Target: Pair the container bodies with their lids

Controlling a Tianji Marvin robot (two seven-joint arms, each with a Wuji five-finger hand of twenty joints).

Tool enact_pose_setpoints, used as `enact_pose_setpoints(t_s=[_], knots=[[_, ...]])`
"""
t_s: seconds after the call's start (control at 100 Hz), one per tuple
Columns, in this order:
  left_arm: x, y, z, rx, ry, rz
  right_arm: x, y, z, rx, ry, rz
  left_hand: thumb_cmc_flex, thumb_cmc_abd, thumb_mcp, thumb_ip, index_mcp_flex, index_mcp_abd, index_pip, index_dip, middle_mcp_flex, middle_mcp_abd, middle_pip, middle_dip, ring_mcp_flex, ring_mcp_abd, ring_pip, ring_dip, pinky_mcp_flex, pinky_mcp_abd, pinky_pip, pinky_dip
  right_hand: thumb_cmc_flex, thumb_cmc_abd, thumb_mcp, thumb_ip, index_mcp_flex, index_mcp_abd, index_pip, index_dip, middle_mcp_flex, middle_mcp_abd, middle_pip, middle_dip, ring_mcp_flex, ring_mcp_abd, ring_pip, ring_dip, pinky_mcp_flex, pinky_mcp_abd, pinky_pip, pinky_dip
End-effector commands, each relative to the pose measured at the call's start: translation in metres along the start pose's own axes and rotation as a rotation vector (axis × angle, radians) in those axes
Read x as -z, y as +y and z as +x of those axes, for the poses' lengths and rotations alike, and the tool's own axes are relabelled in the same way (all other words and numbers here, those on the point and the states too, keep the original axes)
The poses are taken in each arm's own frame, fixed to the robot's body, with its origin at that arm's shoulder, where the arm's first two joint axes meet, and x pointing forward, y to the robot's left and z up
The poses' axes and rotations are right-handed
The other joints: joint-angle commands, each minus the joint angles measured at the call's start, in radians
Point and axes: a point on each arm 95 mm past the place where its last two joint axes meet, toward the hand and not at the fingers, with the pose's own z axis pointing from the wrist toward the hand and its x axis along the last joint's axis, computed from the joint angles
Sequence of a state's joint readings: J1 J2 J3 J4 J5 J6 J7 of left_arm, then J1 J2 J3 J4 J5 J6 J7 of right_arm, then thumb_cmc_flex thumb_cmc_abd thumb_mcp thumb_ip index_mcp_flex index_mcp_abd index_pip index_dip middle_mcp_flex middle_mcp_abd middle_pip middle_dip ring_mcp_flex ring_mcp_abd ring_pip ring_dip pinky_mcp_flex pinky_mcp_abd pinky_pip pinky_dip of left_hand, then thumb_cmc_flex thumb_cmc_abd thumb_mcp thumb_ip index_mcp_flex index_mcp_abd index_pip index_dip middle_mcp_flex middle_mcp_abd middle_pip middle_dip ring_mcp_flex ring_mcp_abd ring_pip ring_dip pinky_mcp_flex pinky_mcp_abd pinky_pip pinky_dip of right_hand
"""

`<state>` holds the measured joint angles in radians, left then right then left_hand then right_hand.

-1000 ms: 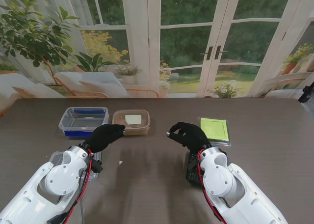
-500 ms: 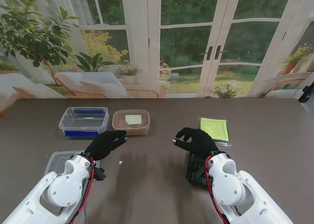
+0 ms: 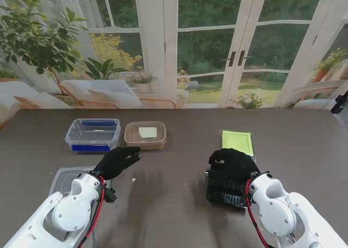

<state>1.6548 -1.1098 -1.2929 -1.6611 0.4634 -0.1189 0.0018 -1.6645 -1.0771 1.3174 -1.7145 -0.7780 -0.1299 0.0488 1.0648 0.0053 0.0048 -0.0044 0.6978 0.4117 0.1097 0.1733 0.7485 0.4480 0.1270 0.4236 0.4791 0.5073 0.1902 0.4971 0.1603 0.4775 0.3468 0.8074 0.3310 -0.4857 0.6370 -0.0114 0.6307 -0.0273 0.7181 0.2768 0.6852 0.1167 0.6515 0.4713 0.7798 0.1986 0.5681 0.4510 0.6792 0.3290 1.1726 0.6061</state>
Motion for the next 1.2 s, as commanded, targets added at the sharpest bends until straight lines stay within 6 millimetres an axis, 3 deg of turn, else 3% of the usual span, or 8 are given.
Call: enact_pose_setpoints(t_s=[0.0, 0.34, 0.96, 1.19], knots=[[0.0, 0.002, 0.001, 0.004, 0.002, -0.014, 0.004, -0.004, -0.002, 0.03, 0.007, 0.039, -0.006, 0.03, -0.013, 0.008, -0.008, -0.018, -0.011, 0.007, -0.033, -0.006, -0.007, -0.009, -0.026, -0.012, -0.018, -0.01, 0.005, -0.022, -0.034, 0.019, -0.031, -0.049, 0.042, -0.032, -0.019, -0.013, 0.037, 0.022, -0.047, -0.034, 0.024, 0.013, -0.029, -0.027, 0.003, 0.001, -0.391, -0.03, -0.017, 0.0], [0.0, 0.004, 0.0, 0.016, -0.012, -0.033, 0.012, -0.021, -0.016, 0.154, 0.037, 0.116, -0.006, 0.033, -0.013, 0.01, 0.0, -0.014, -0.006, 0.012, -0.038, -0.003, -0.008, -0.01, -0.027, -0.012, -0.017, -0.01, 0.005, -0.025, -0.047, 0.033, -0.002, -0.191, 0.079, -0.044, -0.037, -0.003, 0.128, 0.08, -0.056, -0.069, 0.106, 0.077, -0.022, -0.057, 0.098, 0.041, -0.388, -0.065, 0.001, 0.019], [0.003, 0.004, 0.001, 0.024, -0.024, -0.055, 0.023, -0.04, -0.022, 0.293, 0.067, 0.179, -0.007, 0.038, -0.014, 0.011, 0.006, -0.012, -0.004, 0.017, -0.038, -0.002, -0.008, -0.01, -0.022, -0.008, -0.014, -0.009, 0.01, -0.026, -0.056, 0.047, 0.038, -0.199, 0.046, -0.04, -0.078, -0.014, 0.158, 0.094, -0.098, -0.118, 0.137, 0.11, -0.045, -0.082, 0.146, 0.065, -0.42, -0.088, -0.009, 0.027], [0.004, 0.004, 0.001, 0.024, -0.026, -0.053, 0.027, -0.041, -0.019, 0.334, 0.089, 0.195, -0.006, 0.038, -0.014, 0.01, 0.01, -0.009, -0.004, 0.019, -0.038, 0.002, -0.008, -0.01, -0.021, -0.006, -0.012, -0.008, 0.012, -0.024, -0.058, 0.049, 0.017, -0.19, 0.049, -0.035, -0.083, -0.022, 0.158, 0.1, -0.106, -0.124, 0.134, 0.12, -0.055, -0.09, 0.149, 0.069, -0.436, -0.094, -0.021, 0.029]])
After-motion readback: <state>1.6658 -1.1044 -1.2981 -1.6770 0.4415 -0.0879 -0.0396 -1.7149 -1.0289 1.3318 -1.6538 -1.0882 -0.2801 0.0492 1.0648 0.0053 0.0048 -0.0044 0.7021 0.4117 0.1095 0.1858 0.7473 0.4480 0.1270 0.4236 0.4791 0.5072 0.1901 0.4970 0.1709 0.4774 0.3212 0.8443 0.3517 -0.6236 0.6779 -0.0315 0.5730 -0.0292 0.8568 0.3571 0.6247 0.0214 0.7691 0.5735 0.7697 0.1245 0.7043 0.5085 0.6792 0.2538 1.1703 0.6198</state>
